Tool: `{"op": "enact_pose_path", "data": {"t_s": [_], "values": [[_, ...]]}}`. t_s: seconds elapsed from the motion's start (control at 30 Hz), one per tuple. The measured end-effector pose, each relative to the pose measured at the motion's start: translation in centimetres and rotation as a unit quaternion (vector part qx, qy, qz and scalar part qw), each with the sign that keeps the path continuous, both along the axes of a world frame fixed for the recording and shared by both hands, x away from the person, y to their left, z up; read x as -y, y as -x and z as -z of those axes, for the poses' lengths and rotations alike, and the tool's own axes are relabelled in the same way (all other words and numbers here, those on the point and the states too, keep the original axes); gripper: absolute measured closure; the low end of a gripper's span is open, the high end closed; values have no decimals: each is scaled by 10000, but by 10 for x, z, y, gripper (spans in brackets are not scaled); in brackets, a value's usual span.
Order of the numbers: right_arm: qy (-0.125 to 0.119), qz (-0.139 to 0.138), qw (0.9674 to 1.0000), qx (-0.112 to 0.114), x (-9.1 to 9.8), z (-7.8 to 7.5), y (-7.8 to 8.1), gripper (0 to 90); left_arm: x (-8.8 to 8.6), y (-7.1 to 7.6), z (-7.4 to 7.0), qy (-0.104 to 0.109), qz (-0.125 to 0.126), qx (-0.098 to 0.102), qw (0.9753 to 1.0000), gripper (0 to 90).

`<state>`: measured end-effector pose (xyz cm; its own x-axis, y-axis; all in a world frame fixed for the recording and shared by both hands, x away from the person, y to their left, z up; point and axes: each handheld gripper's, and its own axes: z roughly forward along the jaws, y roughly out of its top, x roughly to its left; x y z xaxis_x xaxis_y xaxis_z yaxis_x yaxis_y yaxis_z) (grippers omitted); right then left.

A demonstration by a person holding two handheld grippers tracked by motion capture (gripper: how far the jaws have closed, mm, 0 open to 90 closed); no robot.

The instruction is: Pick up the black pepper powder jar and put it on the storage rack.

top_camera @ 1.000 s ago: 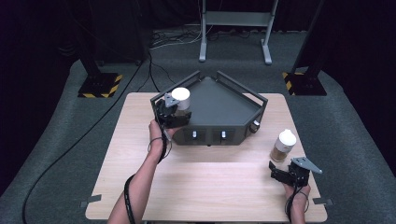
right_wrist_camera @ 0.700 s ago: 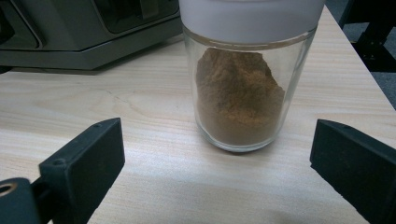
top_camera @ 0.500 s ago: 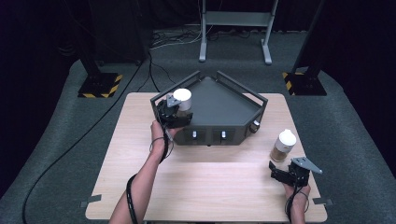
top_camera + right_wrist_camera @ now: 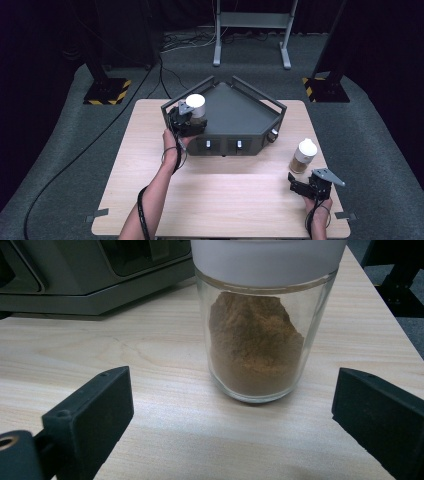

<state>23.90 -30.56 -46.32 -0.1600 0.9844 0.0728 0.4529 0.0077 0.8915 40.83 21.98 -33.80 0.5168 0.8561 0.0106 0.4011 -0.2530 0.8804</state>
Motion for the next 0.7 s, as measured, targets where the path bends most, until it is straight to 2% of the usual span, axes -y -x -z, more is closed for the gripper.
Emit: {"op": "enact_pose_path", "data": {"t_s": [0.37,0.47,0.57,0.7], "values": [[-5,-5,10000,4,0,0,0,23,0,0,1,31,-17,7,10000,301],[-10,-4,10000,8,1,0,0,23,-2,-1,1,96,-25,-37,9999,290],[-18,-5,10000,8,1,0,0,23,-6,-1,0,169,-45,-118,9998,194],[-16,-6,10000,10,1,0,0,22,-12,5,-5,75,61,-112,9999,60]]}}
